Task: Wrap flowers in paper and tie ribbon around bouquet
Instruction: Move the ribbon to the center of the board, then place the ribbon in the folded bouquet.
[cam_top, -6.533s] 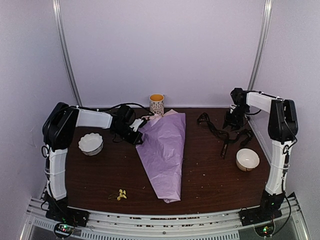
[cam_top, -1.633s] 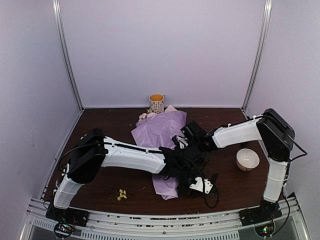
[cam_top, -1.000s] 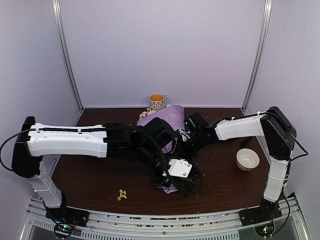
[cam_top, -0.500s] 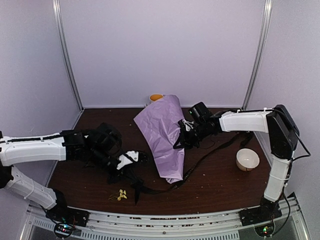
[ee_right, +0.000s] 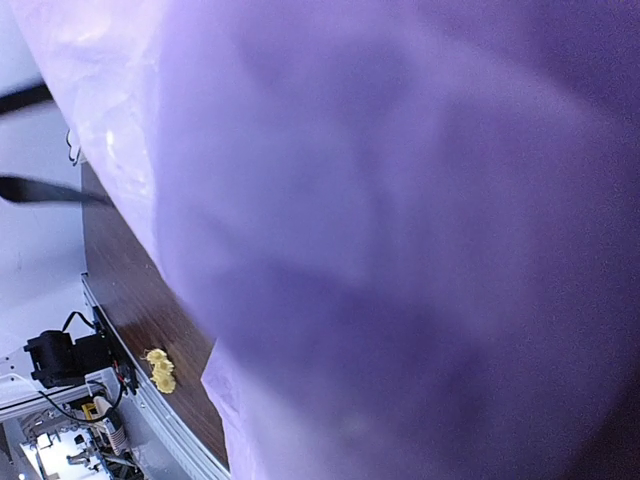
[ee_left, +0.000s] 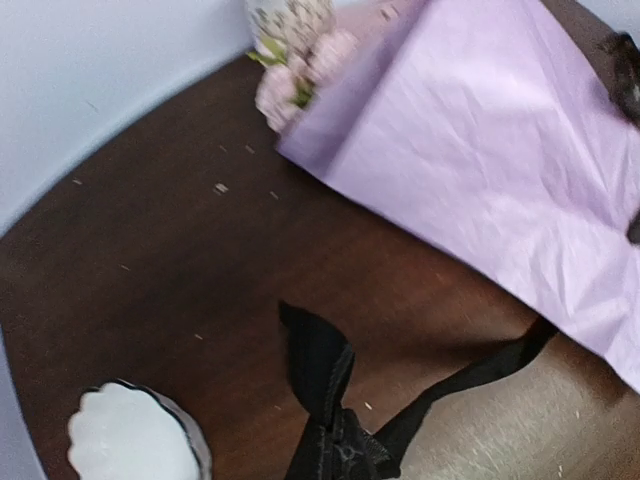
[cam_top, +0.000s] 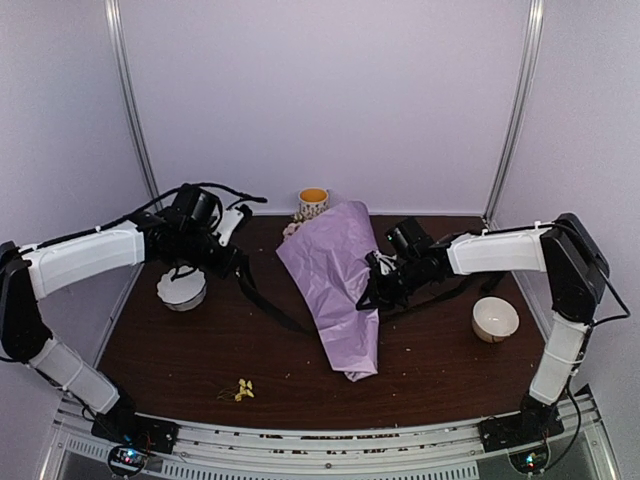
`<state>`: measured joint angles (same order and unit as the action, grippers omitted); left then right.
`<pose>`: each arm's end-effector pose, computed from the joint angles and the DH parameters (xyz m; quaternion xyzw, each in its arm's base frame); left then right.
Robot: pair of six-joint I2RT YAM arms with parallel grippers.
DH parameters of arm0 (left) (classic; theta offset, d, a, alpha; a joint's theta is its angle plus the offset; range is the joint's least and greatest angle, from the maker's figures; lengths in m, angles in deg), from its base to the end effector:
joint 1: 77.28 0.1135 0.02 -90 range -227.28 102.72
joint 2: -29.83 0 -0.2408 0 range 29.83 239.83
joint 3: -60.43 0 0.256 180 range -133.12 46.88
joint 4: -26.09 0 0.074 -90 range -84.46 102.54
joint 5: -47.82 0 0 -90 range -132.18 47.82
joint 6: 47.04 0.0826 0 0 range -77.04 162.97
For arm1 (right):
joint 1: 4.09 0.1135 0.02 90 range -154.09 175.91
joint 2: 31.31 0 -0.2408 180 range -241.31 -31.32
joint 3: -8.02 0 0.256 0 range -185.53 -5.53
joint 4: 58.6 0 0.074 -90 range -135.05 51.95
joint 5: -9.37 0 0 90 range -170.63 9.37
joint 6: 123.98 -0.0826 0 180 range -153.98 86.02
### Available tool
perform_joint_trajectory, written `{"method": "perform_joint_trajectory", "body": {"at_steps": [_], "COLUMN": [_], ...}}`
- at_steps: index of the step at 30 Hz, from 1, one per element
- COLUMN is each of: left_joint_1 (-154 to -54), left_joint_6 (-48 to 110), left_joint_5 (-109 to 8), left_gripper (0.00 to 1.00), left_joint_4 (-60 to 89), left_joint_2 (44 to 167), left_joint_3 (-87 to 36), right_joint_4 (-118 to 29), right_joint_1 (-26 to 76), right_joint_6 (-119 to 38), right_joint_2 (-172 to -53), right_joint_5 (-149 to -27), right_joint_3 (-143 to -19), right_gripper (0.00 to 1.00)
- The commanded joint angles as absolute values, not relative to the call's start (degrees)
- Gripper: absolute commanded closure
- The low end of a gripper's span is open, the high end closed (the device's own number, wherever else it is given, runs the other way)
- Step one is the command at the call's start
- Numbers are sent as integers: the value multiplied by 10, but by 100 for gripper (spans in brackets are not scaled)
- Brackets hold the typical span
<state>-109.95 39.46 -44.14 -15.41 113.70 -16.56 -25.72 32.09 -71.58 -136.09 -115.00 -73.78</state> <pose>0.2951 -0.1926 0.2052 0.2412 0.9030 -0.1255 0.3327 0.2928 0.2719 0.1287 -0.0754 0.9143 0.3942 0.0547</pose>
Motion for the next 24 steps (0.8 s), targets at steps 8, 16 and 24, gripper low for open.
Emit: {"method": "perform_joint_trajectory", "body": {"at_steps": [8, 16, 24], "left_joint_1": [-1058, -1058, -1080], "left_joint_6": [433, 497, 456], "left_joint_5": [-333, -355, -581], "left_gripper": [100, 100, 100], "left_joint_4": [-86, -97, -35], "left_joint_2": [1020, 912, 948], "left_joint_3": [-260, -318, -317], "right_joint_4": [-419, -478, -498], "right_joint_1": [374, 415, 428], "right_joint_6": [-799, -841, -856], "right_joint_2": [-1312, -1342, -1357], "right_joint_5": [-1114, -1114, -1115], "right_joint_3": [-612, -602, -591], "right_gripper": [100, 100, 100]}}
